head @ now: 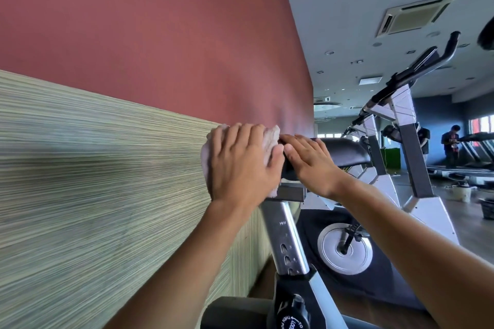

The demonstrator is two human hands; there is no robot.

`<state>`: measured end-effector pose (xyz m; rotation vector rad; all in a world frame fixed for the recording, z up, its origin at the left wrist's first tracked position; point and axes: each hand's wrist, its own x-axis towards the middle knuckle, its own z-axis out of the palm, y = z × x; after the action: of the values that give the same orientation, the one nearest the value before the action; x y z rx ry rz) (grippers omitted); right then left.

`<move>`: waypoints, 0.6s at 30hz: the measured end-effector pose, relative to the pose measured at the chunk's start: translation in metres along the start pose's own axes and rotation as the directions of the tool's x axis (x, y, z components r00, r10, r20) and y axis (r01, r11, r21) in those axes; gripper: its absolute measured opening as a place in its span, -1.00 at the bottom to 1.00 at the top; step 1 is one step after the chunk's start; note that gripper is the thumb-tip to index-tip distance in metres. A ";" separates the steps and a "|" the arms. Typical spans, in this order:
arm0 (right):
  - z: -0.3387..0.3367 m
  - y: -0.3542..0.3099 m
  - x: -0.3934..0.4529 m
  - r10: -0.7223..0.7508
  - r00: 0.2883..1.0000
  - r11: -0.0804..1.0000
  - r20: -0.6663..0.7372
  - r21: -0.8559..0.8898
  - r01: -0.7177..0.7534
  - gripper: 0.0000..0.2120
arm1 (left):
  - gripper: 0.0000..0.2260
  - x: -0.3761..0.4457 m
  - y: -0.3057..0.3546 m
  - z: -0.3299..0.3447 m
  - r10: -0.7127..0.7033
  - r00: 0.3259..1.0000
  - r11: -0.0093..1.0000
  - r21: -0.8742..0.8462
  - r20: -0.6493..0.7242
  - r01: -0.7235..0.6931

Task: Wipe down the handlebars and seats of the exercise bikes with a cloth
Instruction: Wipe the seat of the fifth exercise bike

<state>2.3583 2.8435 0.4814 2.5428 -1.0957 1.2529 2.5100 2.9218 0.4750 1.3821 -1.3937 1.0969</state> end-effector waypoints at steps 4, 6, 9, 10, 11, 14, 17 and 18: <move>0.002 0.003 -0.002 -0.031 0.998 0.999 -0.046 0.010 0.031 -0.55 | -0.58 0.021 0.008 -0.007 -0.028 0.986 0.995 0.100 0.167 0.012; 0.005 0.003 -0.003 -0.051 0.996 0.999 -0.074 0.008 0.052 -0.55 | -0.64 0.043 0.013 -0.013 -0.079 0.948 0.994 0.093 0.308 0.052; 0.010 0.002 -0.006 -0.087 0.989 0.996 -0.120 0.015 0.089 -0.39 | -0.66 0.063 0.016 -0.014 -0.102 0.886 0.993 0.105 0.452 0.061; 0.012 0.004 -0.007 -0.103 0.985 0.994 -0.135 0.014 0.106 -0.33 | -0.67 0.067 0.017 -0.012 -0.092 0.876 0.993 0.112 0.473 0.044; 0.013 0.006 -0.008 -0.117 0.982 0.993 -0.146 0.011 0.120 -0.31 | -0.69 0.071 0.016 -0.008 -0.082 0.866 0.993 0.111 0.494 0.031; 0.014 0.009 -0.010 -0.143 0.975 0.989 -0.171 -0.001 0.145 -0.39 | -0.60 0.084 0.011 -0.004 -0.081 0.802 0.995 0.093 0.592 0.032; 0.011 0.005 -0.010 -0.137 0.974 0.990 -0.179 0.004 0.140 -0.49 | -0.60 0.101 0.001 -0.001 -0.099 0.704 0.995 0.075 0.703 0.066; 0.009 0.004 -0.011 -0.130 0.977 0.991 -0.170 0.015 0.135 -0.50 | -0.61 0.104 0.000 0.000 -0.105 0.667 0.994 0.082 0.738 0.066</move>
<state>2.3570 2.8432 0.4667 2.4288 -0.8658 1.4242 2.5090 2.8973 0.5762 2.0431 -1.8387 0.4810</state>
